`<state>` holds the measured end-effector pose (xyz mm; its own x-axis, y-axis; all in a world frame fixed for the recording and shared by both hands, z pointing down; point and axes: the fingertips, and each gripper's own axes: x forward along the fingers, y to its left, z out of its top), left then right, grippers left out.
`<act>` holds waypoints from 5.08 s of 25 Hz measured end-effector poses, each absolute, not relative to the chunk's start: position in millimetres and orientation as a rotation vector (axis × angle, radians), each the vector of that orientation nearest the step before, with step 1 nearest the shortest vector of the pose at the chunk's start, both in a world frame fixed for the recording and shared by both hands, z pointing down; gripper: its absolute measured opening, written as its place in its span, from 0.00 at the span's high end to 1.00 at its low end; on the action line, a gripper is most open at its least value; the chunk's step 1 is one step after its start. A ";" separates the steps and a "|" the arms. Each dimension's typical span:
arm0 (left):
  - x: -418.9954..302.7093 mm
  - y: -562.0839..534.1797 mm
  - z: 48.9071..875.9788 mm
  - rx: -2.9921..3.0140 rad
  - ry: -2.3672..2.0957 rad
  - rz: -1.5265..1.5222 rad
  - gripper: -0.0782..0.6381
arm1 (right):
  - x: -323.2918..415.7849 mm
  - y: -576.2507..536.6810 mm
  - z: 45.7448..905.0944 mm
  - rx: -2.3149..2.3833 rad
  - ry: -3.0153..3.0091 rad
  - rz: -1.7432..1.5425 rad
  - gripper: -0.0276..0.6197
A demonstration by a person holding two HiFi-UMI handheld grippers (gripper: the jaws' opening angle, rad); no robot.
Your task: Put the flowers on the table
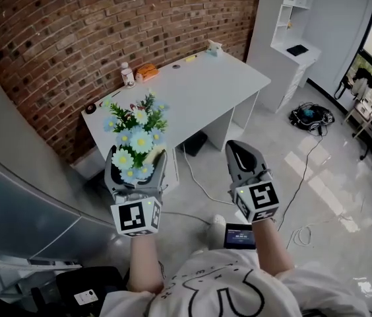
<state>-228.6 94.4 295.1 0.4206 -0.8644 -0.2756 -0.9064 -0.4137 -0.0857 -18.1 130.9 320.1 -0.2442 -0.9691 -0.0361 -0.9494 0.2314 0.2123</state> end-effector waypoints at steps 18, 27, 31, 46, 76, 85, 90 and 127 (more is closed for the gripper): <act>-176.1 -27.7 302.1 -2.430 1.592 0.295 0.19 | 29.9 -1.9 326.2 1.793 -2.445 -0.320 0.93; -129.3 -114.6 302.1 -2.401 1.645 0.287 0.19 | 82.2 -99.3 331.4 1.745 -2.495 -0.275 0.93; -111.5 -149.7 299.5 -2.381 1.677 0.267 0.19 | 100.8 -143.8 328.5 1.711 -2.528 -0.254 0.93; -72.8 -242.8 309.6 -2.329 1.770 0.272 0.19 | 136.1 -260.1 340.2 1.522 -2.617 -0.223 0.93; -69.8 -405.0 387.9 -2.566 1.657 0.161 0.19 | 104.4 -414.9 420.6 1.435 -2.546 0.031 0.93; -71.1 -440.2 423.9 -2.633 1.628 0.135 0.19 | 91.6 -442.3 456.0 1.367 -2.483 0.066 0.93; -67.7 -455.6 448.3 -2.662 1.625 0.123 0.19 | 81.1 -453.0 491.4 1.354 -2.475 0.181 0.93; -41.2 -494.2 587.4 -2.844 1.415 -0.274 0.19 | 60.8 -485.9 582.1 1.337 -2.393 0.379 0.93</act>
<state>-41.2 -494.2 587.4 0.5915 -0.7873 0.1740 -0.7952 -0.6053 -0.0351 60.8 -485.9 582.1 -0.4799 -0.7569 0.4436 -0.8569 0.5129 -0.0519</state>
